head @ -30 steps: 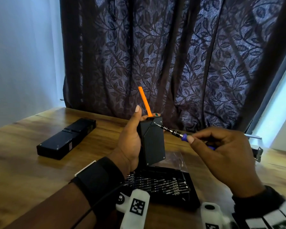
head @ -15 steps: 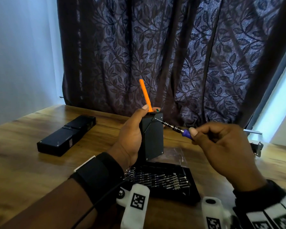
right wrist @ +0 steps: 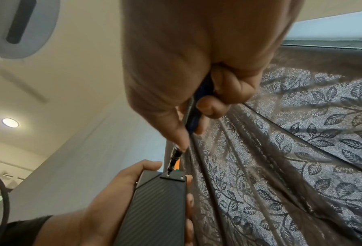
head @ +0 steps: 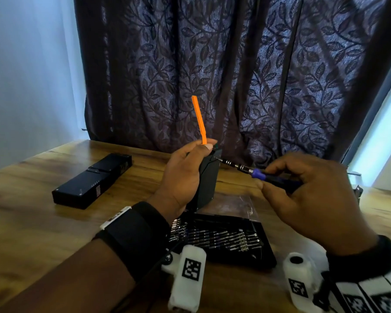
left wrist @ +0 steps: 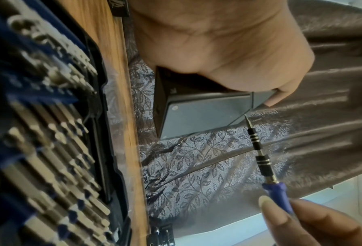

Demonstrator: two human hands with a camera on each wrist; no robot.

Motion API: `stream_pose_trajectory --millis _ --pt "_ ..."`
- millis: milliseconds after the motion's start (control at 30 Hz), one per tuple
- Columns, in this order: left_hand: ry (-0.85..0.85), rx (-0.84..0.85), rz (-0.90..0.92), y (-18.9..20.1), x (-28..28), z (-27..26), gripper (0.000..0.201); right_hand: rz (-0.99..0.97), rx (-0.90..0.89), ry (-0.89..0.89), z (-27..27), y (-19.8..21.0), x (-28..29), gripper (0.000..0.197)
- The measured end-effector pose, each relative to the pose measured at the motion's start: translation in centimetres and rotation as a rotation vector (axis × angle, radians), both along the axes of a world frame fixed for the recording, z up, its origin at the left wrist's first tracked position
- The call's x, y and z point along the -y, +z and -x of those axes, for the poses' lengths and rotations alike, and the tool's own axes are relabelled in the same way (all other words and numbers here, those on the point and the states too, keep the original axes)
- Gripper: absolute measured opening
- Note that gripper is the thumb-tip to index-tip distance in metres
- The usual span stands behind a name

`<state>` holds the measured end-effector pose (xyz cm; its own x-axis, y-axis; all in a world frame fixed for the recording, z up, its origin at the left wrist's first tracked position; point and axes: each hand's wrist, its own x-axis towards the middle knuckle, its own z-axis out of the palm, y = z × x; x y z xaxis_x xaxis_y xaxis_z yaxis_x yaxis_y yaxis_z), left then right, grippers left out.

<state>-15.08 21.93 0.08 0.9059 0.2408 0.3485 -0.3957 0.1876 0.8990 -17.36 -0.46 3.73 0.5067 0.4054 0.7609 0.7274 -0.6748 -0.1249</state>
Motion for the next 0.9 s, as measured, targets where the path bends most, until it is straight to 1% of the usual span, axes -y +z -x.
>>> stream_pose_trajectory --millis 100,200,500,533,633,700,800,900 --pt "-0.006 -0.004 -0.017 0.2 0.0 0.2 0.043 -0.032 0.011 -0.001 0.1 -0.1 -0.1 0.012" --pt "-0.011 -0.001 -0.037 0.3 0.0 0.3 0.041 -0.049 0.011 -0.013 0.2 -0.2 -0.3 0.011" --pt "-0.001 -0.011 -0.095 0.3 -0.2 0.4 0.034 0.009 0.016 -0.037 -0.2 -0.4 -0.2 0.029" --pt "0.000 -0.011 -0.102 0.3 -0.2 0.4 0.034 0.009 0.007 -0.029 -0.2 -0.3 -0.1 0.028" --pt "-0.005 -0.012 -0.124 0.3 -0.3 0.4 0.036 0.005 -0.010 -0.001 -0.2 0.0 0.0 0.015" --pt "-0.013 -0.014 -0.133 0.2 -0.2 0.3 0.036 0.027 0.007 -0.006 -0.2 0.0 0.1 0.018" --pt "-0.002 -0.019 -0.149 -0.3 -0.2 0.0 0.037 0.022 0.027 -0.011 -0.2 0.0 0.0 0.015" --pt "-0.007 -0.036 -0.161 -0.7 -0.3 -0.3 0.034 0.022 0.017 -0.041 -0.3 -0.2 -0.1 0.022"
